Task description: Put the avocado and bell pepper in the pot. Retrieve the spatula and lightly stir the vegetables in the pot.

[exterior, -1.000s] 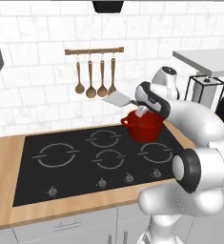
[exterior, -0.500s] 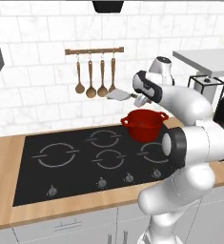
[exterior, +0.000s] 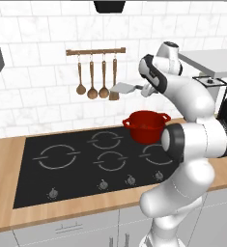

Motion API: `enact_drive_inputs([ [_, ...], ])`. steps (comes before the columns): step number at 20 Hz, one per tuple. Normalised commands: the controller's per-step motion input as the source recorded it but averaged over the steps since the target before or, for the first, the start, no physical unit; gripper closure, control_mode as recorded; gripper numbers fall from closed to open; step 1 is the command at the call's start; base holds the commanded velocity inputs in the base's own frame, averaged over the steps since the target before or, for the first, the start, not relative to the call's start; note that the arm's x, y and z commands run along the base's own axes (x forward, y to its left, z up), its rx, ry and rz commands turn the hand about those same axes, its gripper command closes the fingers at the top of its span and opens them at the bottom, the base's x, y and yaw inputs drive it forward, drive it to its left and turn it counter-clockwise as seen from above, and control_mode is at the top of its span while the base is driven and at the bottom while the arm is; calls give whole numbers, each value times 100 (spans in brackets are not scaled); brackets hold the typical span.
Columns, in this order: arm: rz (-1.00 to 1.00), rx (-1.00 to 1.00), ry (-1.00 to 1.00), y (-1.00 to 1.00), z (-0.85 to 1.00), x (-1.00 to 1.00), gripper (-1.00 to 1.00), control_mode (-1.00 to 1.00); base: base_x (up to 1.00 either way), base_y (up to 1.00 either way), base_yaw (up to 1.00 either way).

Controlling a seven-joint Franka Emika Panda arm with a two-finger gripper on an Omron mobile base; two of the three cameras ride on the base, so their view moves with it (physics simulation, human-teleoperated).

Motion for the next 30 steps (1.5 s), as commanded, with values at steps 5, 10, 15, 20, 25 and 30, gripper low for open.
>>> enact_drive_inputs([
  [5, 0, 0, 0, 0, 0, 0, 100, -100, 0, 0, 0],
  [10, 0, -2, 0, -3, 0, 0, 100, -100, 0, 0, 0],
  [15, 2, -16, 0, -6, -4, 0, 100, -100, 0, 0, 0],
  [20, 4, -23, 0, -3, -1, 0, 100, -100, 0, 0, 0],
  [25, 3, -16, 0, -11, 0, 0, 100, -100, 0, 0, 0],
  [30, 3, -18, 1, -9, 0, 0, 100, -100, 0, 0, 0],
])
